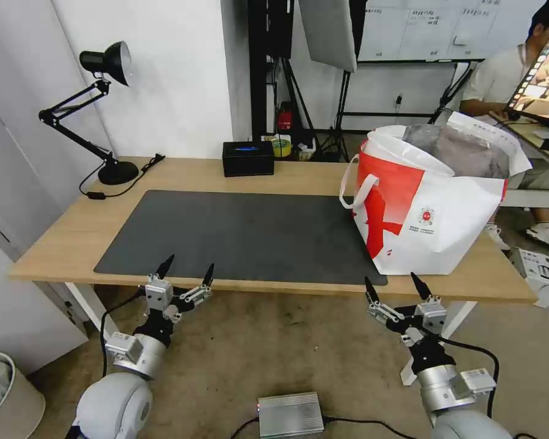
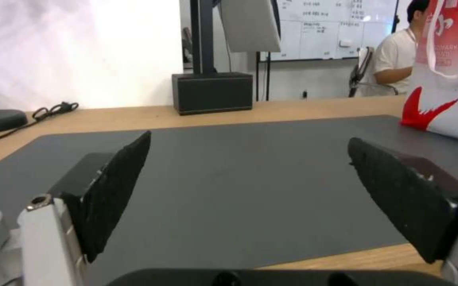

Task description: Pick up the trash from the table and place it into the takeout bag.

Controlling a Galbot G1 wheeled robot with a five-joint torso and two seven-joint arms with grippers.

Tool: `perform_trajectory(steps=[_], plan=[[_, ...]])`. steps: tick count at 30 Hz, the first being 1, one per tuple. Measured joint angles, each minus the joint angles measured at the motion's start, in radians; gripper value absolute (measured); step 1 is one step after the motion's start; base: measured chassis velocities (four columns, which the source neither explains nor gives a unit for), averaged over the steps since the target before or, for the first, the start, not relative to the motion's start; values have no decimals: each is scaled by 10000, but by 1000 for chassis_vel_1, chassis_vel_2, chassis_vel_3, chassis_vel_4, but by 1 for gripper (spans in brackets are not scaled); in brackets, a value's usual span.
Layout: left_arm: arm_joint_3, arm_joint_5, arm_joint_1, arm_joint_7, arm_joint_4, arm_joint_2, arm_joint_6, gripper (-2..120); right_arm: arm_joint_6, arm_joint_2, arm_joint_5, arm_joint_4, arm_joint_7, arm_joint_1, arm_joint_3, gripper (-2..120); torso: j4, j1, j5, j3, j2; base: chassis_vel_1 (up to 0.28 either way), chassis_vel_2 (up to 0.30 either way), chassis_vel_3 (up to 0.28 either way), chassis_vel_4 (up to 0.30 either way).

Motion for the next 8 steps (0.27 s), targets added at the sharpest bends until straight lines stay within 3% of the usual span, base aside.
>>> perform_trajectory(steps=[8], plan=[[5,0,-1,0,-6,1,8,100,0,0,0,0,0,0,0,100,0,0,0,0,0,0,0,0,0]])
